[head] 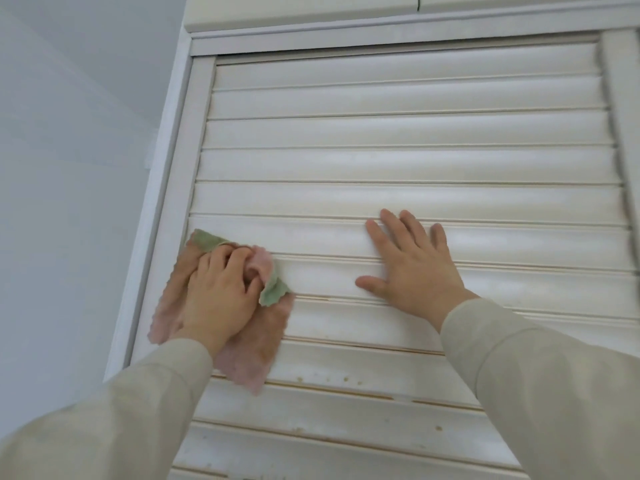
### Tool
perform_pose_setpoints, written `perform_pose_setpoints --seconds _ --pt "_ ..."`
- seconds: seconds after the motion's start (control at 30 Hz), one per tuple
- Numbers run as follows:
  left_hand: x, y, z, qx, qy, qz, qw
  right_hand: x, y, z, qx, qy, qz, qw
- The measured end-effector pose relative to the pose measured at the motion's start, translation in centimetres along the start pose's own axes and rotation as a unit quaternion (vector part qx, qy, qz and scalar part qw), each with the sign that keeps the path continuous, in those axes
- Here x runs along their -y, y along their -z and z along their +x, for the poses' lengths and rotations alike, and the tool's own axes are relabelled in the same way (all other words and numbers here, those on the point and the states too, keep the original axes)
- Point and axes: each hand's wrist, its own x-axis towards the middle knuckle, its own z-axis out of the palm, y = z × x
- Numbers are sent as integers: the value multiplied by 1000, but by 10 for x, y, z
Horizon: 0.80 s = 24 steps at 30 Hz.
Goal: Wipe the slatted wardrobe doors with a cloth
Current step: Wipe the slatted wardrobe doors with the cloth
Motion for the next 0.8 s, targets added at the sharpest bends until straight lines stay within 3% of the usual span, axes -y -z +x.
perform_pose_setpoints --seconds 0.17,0.3,0.37,0.53,0.7,0.8 --pt "-34 -2 1 -6 28 14 999 -2 -2 -6 37 -29 30 998" --pt "-103 -9 -16 23 -103 9 994 3 7 0 55 -24 46 997" --pt "-126 -8 -20 31 -126 18 991 -6 13 -2 50 -9 54 997" --pt "-118 -4 -16 38 -110 29 993 -55 21 -26 56 12 30 998" --pt "-157 -5 -21 55 -20 7 998 -88 21 -56 80 -24 17 996" --pt "-200 -2 -25 75 -81 9 994 -84 24 -54 97 -25 15 995"
